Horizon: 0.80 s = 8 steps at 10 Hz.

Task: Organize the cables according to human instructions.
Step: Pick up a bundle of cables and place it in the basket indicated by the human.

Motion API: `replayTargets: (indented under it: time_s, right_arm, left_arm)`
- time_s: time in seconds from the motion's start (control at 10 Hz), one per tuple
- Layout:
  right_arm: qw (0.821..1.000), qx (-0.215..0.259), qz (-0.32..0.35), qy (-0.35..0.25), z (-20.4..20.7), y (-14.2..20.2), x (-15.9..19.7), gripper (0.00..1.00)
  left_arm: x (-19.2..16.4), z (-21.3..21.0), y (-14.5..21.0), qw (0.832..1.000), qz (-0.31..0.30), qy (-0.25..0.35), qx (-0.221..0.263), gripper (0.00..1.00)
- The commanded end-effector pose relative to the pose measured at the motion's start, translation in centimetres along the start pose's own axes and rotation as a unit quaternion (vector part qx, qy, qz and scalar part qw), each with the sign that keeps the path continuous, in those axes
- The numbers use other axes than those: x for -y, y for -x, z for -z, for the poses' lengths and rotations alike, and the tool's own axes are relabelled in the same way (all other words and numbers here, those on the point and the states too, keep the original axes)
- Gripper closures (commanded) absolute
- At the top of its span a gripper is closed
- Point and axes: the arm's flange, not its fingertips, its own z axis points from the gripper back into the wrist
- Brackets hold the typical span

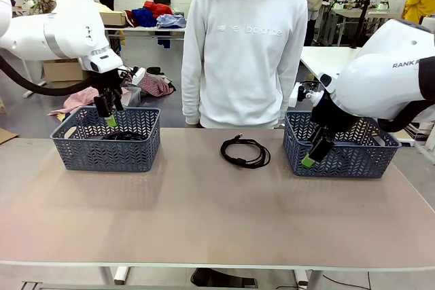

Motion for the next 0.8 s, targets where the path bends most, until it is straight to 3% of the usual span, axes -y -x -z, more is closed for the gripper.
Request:
replayTargets:
  time_s: [0.0, 0.2, 0.3, 0.7]
  right_arm:
    - [1.000, 0.001, 0.003, 0.003, 0.0, -0.1, 0.0, 0.00]
    - [1.000, 0.001, 0.003, 0.003, 0.0, -0.1, 0.0, 0.00]
    - [1.000, 0.001, 0.003, 0.003, 0.0, -0.1, 0.0, 0.00]
    - [1.000, 0.001, 0.003, 0.003, 0.0, -0.1, 0.0, 0.00]
  left_arm:
    - [0.1, 0.3, 0.0, 1.000, -0.010, 0.004, 0.026, 0.00]
    - [0.8, 1.8, -0.6, 0.998, -0.054, 0.005, 0.037, 0.00]
    - [0.0, 0.3, -0.2, 1.000, -0.011, 0.001, 0.015, 0.00]
    - [0.0, 0.3, -0.2, 1.000, -0.011, 0.001, 0.015, 0.00]
